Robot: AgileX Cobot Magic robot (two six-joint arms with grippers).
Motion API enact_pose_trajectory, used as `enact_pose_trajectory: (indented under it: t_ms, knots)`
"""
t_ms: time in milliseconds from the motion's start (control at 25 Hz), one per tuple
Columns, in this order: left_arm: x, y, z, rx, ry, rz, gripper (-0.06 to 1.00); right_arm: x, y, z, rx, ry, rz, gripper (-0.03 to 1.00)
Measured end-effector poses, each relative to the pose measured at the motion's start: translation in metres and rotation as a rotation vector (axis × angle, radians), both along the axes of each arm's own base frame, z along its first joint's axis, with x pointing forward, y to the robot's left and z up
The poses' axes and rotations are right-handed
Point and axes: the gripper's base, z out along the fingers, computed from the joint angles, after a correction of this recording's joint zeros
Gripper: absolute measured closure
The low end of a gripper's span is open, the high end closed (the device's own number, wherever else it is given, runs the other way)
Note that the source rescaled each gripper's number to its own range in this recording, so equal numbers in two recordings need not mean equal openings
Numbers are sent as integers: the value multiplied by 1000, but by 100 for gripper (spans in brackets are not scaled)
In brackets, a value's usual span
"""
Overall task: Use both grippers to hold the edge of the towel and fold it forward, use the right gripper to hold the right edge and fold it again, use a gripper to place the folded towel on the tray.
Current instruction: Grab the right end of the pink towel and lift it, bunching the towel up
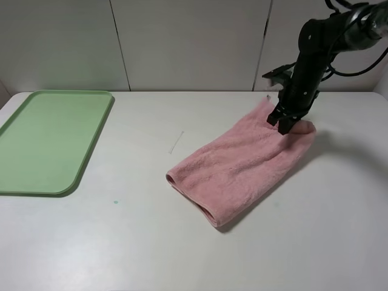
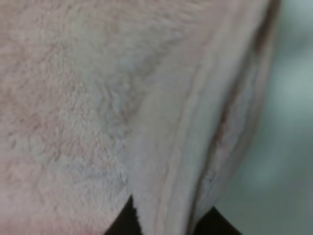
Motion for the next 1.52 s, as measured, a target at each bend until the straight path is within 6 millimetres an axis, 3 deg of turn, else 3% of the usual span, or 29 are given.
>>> enact_pose_trajectory:
  t_ms: [240, 640, 840, 1200, 1520]
  knots:
    - [0, 0, 0, 0, 0, 0, 2, 7, -3, 55, -27, -100, 6, 89]
    - [0, 0, 0, 0, 0, 0, 2, 5, -9, 108, -78, -183, 7, 89]
    - [0, 0, 0, 0, 0, 0, 2, -1, -8, 110, -92, -142, 11, 89]
    - [0, 0, 0, 0, 0, 0, 2, -10, 29, 109, -86, -126, 44, 89]
    - [0, 0, 0, 0, 0, 0, 2, -30, 58, 82, -104, -36, 76, 89]
